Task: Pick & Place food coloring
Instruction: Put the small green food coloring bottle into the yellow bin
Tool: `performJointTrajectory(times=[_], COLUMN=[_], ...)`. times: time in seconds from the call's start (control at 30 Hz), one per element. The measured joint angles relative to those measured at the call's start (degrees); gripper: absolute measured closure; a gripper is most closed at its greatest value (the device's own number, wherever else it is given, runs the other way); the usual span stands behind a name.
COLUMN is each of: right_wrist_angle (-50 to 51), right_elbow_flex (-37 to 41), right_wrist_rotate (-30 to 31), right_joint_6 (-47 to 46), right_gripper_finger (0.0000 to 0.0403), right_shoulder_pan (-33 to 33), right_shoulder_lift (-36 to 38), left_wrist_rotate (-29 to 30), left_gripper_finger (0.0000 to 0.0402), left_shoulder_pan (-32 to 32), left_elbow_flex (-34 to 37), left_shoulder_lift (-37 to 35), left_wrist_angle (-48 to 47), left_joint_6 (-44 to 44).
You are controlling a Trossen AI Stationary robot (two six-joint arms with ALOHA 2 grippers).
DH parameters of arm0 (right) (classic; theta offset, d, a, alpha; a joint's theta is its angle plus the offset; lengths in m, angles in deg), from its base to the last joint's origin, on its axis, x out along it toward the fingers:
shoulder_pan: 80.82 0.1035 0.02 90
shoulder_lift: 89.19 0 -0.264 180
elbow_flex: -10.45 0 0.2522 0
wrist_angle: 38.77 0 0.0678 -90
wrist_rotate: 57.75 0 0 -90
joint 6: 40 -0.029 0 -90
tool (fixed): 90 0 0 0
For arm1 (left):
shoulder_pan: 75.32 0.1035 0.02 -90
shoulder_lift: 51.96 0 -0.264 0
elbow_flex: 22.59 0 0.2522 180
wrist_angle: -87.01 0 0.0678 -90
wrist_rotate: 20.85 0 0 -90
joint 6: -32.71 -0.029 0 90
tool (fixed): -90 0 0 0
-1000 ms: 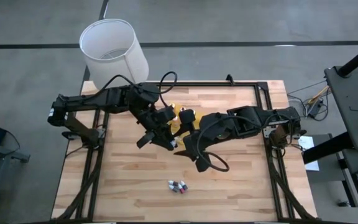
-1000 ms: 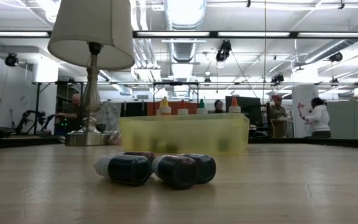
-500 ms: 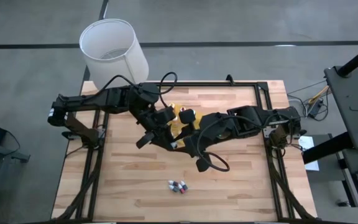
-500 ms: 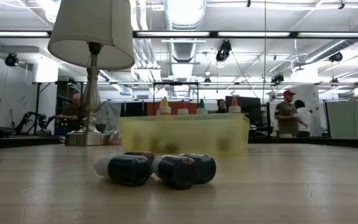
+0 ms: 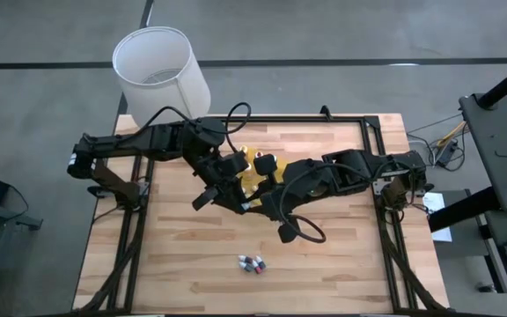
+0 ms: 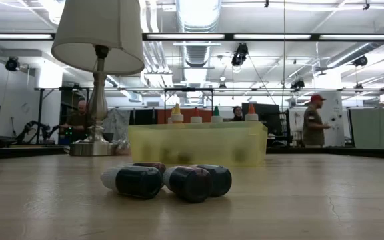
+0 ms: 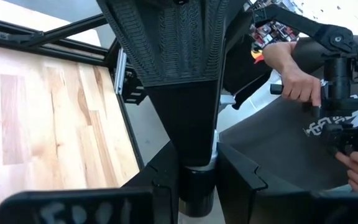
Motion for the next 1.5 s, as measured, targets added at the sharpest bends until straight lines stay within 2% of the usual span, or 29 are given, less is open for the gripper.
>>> performJointTrajectory(times=[0.13,0.4,0.53,0.73,0.87,1.07,1.17,1.4,1.5], right_wrist_angle=[0.23,1.25,3.64,6.75,9.53,18.96,21.3,22.56,21.9], right_elbow_flex=[-0.29,-1.31,-1.51,-1.6,-1.6,0.76,3.68,10.88,14.46], right_wrist_rotate=[0.0,-0.03,0.0,-0.02,-0.02,-0.01,-0.02,-0.58,-3.38], right_joint_6=[0.0,-0.66,-2.81,-5.27,-8.69,-18.51,-22.56,-25.56,-25.87], right_gripper_finger=[0.0342,0.0342,0.0342,0.0342,0.0342,0.0342,0.0342,0.0342,0.0342], right_shoulder_pan=[0.0,0.02,-0.02,0.0,-0.16,-2.49,-4.08,-7.81,-9.57], right_shoulder_lift=[0.0,0.0,0.09,0.17,0.17,0.17,0.17,0.15,0.11], left_wrist_rotate=[0.12,2.88,4.59,6.39,10.75,18.35,21.82,22.2,22.22], left_gripper_finger=[0.033,0.0239,0.0207,0.0198,0.0198,0.0202,0.0219,0.0319,0.0362], left_shoulder_pan=[0.0,0.19,0.86,2.54,3.45,3.63,3.63,3.63,3.63], left_elbow_flex=[0.0,-0.02,-0.02,-0.02,-0.04,-0.03,0.35,1.99,2.12], left_shoulder_lift=[0.0,-0.08,-1.01,-3.53,-5.31,-7.29,-7.69,-8.55,-8.72], left_wrist_angle=[0.13,0.18,-2.89,-7.17,-11.29,-16.09,-16.79,-17.18,-18.13], left_joint_6=[1.19,-0.81,-3.47,-6.23,-8.56,-11.74,-13.28,-15.78,-15.84])
